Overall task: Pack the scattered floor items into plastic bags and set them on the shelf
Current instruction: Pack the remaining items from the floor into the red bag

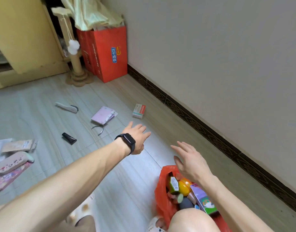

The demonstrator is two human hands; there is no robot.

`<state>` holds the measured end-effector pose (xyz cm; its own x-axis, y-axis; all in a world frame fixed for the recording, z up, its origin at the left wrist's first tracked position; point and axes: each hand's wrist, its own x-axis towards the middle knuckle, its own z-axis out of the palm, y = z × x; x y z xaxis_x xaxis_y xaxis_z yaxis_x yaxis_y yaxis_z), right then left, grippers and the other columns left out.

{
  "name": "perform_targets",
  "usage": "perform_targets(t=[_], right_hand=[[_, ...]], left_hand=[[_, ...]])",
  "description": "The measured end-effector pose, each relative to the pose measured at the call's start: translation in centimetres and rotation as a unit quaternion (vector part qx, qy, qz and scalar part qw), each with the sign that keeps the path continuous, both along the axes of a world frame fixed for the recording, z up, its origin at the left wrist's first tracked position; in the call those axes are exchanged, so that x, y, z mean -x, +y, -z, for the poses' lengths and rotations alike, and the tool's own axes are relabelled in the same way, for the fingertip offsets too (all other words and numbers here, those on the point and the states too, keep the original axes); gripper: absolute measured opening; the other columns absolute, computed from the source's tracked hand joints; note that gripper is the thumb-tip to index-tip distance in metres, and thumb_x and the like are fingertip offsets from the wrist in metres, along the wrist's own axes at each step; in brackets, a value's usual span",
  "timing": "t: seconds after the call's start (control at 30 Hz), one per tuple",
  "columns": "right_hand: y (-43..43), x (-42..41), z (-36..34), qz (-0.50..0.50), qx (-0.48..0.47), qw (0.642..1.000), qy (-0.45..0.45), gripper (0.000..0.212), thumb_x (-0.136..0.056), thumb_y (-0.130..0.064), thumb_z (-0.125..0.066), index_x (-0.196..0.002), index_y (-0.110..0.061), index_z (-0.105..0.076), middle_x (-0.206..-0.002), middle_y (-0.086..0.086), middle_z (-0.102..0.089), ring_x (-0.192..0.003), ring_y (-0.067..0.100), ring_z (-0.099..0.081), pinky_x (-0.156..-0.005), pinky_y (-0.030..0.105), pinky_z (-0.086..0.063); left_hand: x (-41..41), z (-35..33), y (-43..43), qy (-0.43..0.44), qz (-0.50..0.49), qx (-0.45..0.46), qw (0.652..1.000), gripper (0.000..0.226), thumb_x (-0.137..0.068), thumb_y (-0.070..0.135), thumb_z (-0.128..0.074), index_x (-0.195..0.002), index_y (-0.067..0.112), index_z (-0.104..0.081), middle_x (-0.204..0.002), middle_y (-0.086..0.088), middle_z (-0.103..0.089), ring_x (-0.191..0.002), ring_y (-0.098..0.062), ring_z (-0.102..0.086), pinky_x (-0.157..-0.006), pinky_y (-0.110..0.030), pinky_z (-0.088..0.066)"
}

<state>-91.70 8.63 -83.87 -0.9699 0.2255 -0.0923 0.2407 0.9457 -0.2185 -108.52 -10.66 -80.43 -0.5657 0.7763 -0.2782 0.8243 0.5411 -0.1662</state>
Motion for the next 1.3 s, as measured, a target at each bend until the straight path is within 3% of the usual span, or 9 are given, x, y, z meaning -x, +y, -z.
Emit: perform_targets(t=[0.17, 0.33, 0.57, 0.7, 0.8, 0.9, 1.03, 1.2, 1.3], right_hand=[[-2.4, 7.0, -4.4, -0.071, -0.027, 0.997, 0.014, 0.050, -0.098, -0.041, -0.046, -0.147, -0.039, -0.038, -0.156, -0.010, -0.036, -0.147, 0.013, -0.025, -0.116, 0.034, -0.032], [-5.6, 13.8, -3.6, -0.130, -0.033, 0.989, -0.060, 0.054, -0.099, -0.047, -0.042, -0.151, -0.039, -0.028, -0.161, -0.008, -0.026, -0.149, 0.015, -0.019, -0.114, 0.036, -0.031], [-7.8, 20.5, 8.3, -0.164, -0.053, 0.956, -0.236, 0.056, -0.101, -0.046, -0.036, -0.154, -0.034, -0.022, -0.162, 0.003, -0.019, -0.149, 0.022, -0.016, -0.115, 0.041, -0.028], [-8.0, 22.9, 17.1, -0.132, -0.026, 0.940, -0.315, 0.062, -0.100, -0.051, -0.030, -0.156, -0.032, -0.013, -0.166, 0.002, 0.001, -0.152, 0.022, -0.005, -0.120, 0.046, -0.018], [-7.6, 25.7, 21.5, -0.108, -0.016, 0.941, -0.319, 0.061, -0.098, -0.054, -0.034, -0.152, -0.031, -0.019, -0.165, 0.008, 0.009, -0.152, 0.027, -0.002, -0.119, 0.048, -0.019], [-6.1, 30.9, 22.8, -0.065, -0.015, 0.972, -0.224, 0.067, -0.096, -0.054, -0.042, -0.152, -0.024, -0.021, -0.164, 0.015, 0.008, -0.150, 0.035, -0.007, -0.119, 0.050, -0.020], [-2.9, 39.2, 22.8, 0.008, -0.027, 0.992, -0.121, 0.081, -0.094, -0.057, -0.040, -0.157, -0.019, -0.006, -0.165, 0.010, 0.007, -0.152, 0.032, -0.005, -0.119, 0.056, -0.017], [-2.4, 40.3, 24.3, 0.056, -0.015, 0.980, -0.189, 0.101, -0.087, -0.071, -0.041, -0.157, -0.012, 0.001, -0.166, 0.003, 0.004, -0.153, 0.023, 0.004, -0.119, 0.059, -0.011], [-4.8, 35.6, 25.4, 0.056, 0.006, 0.991, -0.118, 0.102, -0.083, -0.073, -0.038, -0.157, -0.010, -0.006, -0.166, 0.004, -0.001, -0.153, 0.023, 0.000, -0.118, 0.058, -0.018]], left_hand=[[5.6, -3.1, -6.1, 0.038, -0.051, -0.010, 0.998, 0.056, -0.094, 0.035, -0.045, -0.147, 0.025, -0.032, -0.152, -0.006, -0.032, -0.141, -0.024, -0.027, -0.114, -0.050, -0.022], [9.1, 0.4, -12.4, -0.003, -0.145, -0.002, 0.989, 0.058, -0.093, 0.038, -0.045, -0.147, 0.027, -0.030, -0.154, -0.004, -0.029, -0.142, -0.022, -0.026, -0.113, -0.046, -0.024], [11.1, 13.0, -16.0, -0.131, -0.216, 0.061, 0.966, 0.064, -0.097, 0.040, -0.039, -0.154, 0.028, -0.013, -0.163, -0.004, -0.008, -0.149, -0.025, -0.009, -0.118, -0.051, -0.010], [12.0, 20.8, -15.7, -0.196, -0.219, 0.089, 0.952, 0.066, -0.098, 0.045, -0.036, -0.155, 0.032, -0.006, -0.164, -0.001, 0.001, -0.150, -0.027, -0.003, -0.118, -0.051, -0.008], [12.8, 25.5, -16.0, -0.235, -0.230, 0.088, 0.940, 0.074, -0.094, 0.059, -0.032, -0.152, 0.040, 0.009, -0.162, 0.004, 0.016, -0.150, -0.027, 0.006, -0.118, -0.053, -0.005], [13.0, 28.0, -16.3, -0.220, -0.237, 0.040, 0.945, 0.079, -0.090, 0.069, -0.030, -0.147, 0.048, 0.021, -0.159, 0.008, 0.027, -0.149, -0.025, 0.016, -0.119, -0.051, -0.007], [13.3, 27.7, -16.2, -0.210, -0.238, 0.003, 0.948, 0.072, -0.091, 0.070, -0.028, -0.151, 0.048, 0.007, -0.162, 0.009, 0.014, -0.150, -0.023, 0.009, -0.120, -0.045, -0.010], [18.6, 25.1, -14.4, -0.166, -0.239, -0.109, 0.950, 0.054, -0.091, 0.062, -0.042, -0.136, 0.033, -0.045, -0.138, 0.006, -0.050, -0.127, -0.020, -0.045, -0.102, -0.036, -0.036], [25.0, 24.3, -12.1, -0.104, -0.266, -0.189, 0.939, 0.072, -0.084, 0.064, -0.053, -0.143, 0.026, -0.037, -0.147, -0.003, -0.038, -0.133, -0.028, -0.039, -0.107, -0.040, -0.034]])
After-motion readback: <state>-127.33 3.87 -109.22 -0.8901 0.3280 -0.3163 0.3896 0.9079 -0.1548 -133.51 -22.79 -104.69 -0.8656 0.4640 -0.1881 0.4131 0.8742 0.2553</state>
